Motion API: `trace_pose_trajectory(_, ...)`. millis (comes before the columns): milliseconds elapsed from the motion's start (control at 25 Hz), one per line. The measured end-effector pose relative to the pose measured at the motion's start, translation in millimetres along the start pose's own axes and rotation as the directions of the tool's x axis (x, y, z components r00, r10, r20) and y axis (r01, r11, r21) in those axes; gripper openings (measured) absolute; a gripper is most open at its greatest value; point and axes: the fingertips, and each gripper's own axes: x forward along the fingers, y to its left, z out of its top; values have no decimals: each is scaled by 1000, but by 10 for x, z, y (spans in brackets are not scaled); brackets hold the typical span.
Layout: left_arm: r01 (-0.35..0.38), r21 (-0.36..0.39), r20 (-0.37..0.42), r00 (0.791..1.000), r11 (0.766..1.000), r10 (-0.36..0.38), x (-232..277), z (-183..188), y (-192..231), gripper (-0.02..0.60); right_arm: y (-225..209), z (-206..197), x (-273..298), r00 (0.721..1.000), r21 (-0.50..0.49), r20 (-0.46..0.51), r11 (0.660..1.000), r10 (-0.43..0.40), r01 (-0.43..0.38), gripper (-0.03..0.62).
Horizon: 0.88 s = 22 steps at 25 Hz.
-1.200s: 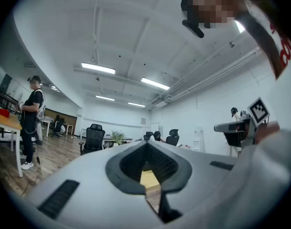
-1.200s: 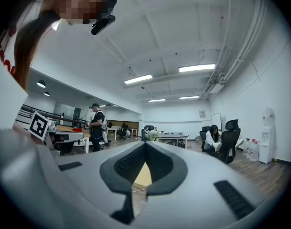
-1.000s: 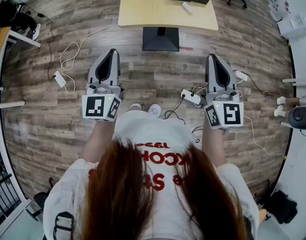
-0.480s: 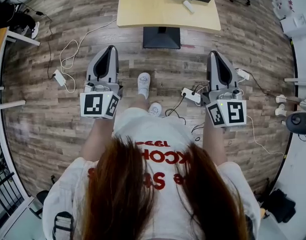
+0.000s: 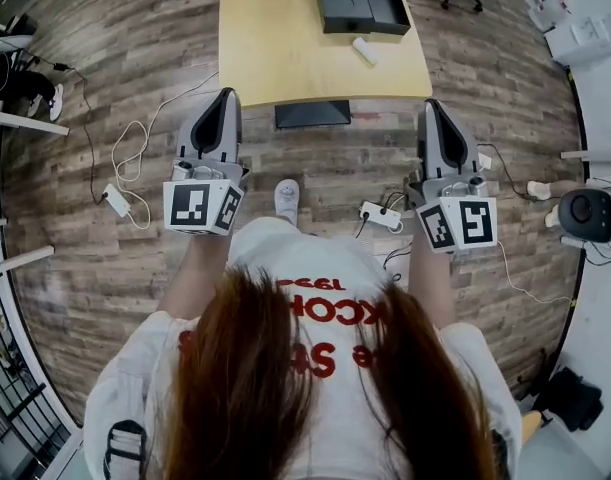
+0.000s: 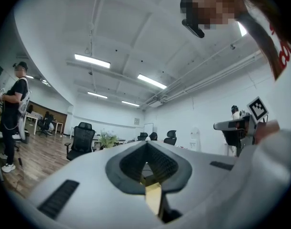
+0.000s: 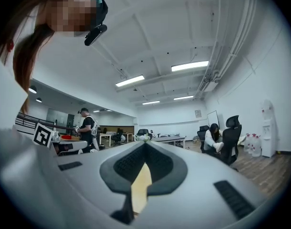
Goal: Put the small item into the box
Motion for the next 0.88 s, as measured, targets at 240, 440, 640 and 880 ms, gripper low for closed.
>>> trace_pose_trajectory(240,60,-3,12,998,998,-60,616,15,293,6,-166,17,478,998,-1,7,998,-55,55,5)
trace_pose_trajectory(440,83,-23,-9,996,996,-84,921,-76,458,6,-270,-72,692,996,19,-22,996,-89,89,5)
trace_pose_trajectory(640,85,-42,-41,995,996,-86,1017,-229,480,6,-377,-192,723,993,41,-51,993,-109,111,5)
trace_pose_trajectory(880,56,-35,-42,997,998,-57,1222,-263,506,6,-569,-224,980,996,63,-37,995,-76,79,5)
